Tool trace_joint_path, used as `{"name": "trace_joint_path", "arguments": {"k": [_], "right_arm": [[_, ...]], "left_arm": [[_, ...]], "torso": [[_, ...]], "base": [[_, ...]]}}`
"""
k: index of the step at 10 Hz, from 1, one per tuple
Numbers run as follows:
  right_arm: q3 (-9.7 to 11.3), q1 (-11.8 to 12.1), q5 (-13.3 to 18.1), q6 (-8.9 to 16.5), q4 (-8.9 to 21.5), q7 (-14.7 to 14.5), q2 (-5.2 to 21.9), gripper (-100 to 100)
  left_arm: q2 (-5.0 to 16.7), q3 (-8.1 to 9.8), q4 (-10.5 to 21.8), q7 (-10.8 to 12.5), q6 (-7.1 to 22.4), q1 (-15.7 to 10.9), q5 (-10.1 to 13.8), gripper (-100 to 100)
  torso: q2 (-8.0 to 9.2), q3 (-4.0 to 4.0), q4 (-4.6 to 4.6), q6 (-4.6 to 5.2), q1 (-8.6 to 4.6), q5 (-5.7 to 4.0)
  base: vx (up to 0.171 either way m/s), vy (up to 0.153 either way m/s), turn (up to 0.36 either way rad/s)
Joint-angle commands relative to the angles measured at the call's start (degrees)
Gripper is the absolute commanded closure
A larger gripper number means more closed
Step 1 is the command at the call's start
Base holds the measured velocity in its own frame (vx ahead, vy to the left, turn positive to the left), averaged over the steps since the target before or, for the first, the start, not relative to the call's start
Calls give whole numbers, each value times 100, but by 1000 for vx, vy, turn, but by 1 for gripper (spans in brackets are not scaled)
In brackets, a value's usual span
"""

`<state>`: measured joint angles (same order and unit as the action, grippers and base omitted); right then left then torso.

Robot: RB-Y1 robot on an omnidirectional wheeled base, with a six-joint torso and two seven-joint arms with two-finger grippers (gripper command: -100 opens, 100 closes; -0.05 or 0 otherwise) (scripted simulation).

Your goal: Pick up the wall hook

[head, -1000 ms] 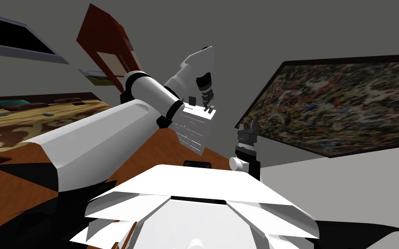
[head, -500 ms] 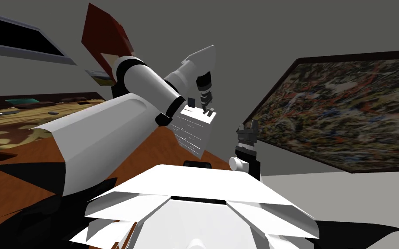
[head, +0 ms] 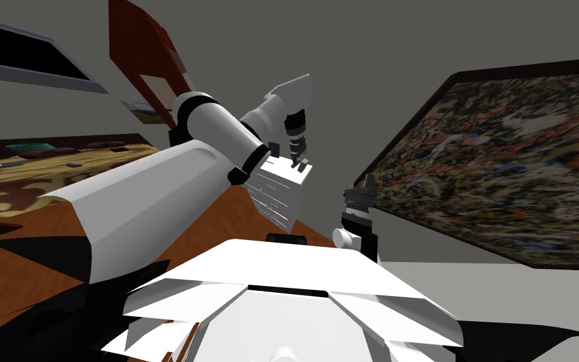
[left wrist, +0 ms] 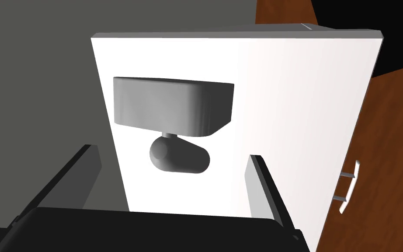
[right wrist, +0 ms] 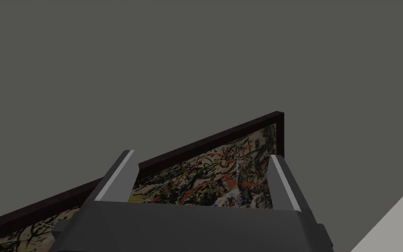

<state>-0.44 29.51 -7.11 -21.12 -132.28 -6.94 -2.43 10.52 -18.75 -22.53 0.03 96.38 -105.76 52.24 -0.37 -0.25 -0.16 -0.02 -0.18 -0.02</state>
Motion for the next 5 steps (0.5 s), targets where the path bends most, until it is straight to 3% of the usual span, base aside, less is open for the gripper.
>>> {"name": "trace_joint_path", "arguments": {"k": [1, 2, 3, 4, 5], "right_arm": [[0, 0, 0, 0, 0, 0, 0, 0], [0, 0, 0, 0, 0, 0, 0, 0], [0, -1, 0, 0, 0, 0, 0, 0], [0, -1, 0, 0, 0, 0, 0, 0], [0, -2, 0, 0, 0, 0, 1, 0]], "left_arm": [[-27, -11, 159, -54, -23, -49, 10, -100], [-18, -8, 85, -17, 0, -26, 7, -100], [-21, -9, 98, -25, -4, -30, 8, 0], [-39, 205, -190, 107, 150, 156, -279, -100], [-58, 390, -488, 238, 304, 341, -435, -100]], "torso": [[0, 0, 0, 0, 0, 0], [10, 5, 2, 0, 11, 2], [23, 13, 6, -1, 20, 5], [31, 18, 8, -1, 24, 6], [34, 20, 8, 4, 30, 7]], "base": [[54, -26, 0], [18, -6, 0], [0, 0, 0], [8, 21, -236], [3, 64, -320]]}}
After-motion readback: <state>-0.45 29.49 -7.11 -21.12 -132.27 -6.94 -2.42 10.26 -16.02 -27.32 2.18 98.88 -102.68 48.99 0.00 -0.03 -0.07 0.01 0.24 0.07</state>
